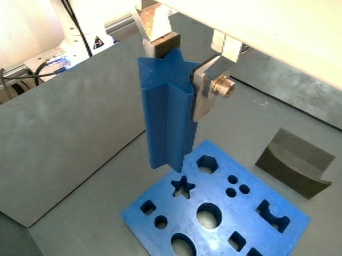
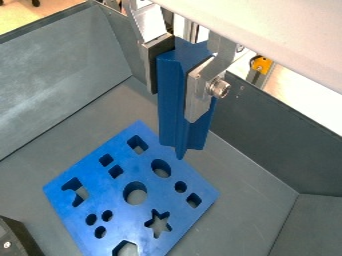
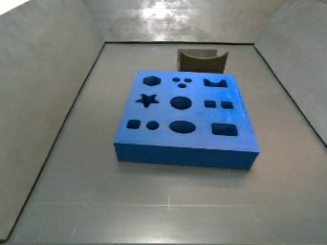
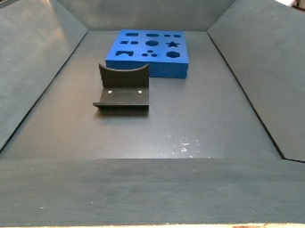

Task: Pick up the star object. Move to above the board. Insert the star object.
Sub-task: Insert the star object.

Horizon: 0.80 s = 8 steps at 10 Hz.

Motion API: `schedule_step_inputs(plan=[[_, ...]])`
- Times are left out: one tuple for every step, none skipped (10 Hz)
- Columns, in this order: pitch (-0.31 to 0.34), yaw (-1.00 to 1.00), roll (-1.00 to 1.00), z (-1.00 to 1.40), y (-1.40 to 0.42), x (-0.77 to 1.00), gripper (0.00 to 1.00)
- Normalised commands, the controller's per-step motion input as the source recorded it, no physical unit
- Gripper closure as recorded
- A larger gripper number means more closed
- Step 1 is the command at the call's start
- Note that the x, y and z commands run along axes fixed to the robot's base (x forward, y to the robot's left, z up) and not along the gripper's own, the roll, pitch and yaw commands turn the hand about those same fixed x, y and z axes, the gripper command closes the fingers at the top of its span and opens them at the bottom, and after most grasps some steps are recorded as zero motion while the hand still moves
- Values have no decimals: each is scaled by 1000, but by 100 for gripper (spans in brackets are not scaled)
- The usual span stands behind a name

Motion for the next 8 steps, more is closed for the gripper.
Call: schedule_step_inputs(plan=[[0,0,0,0,0,-17,100],[-194,26,0,-360,494,-283,100],[-229,417,-120,-617,777,-29,100],[-191,449,-54,-629,751,0,100],[-129,206,0,-554,617,14,100],[-49,91,14,-543,637,97,100],[-40,0,91,-523,529,163,100],[0,-6,-94,0,49,0,100]])
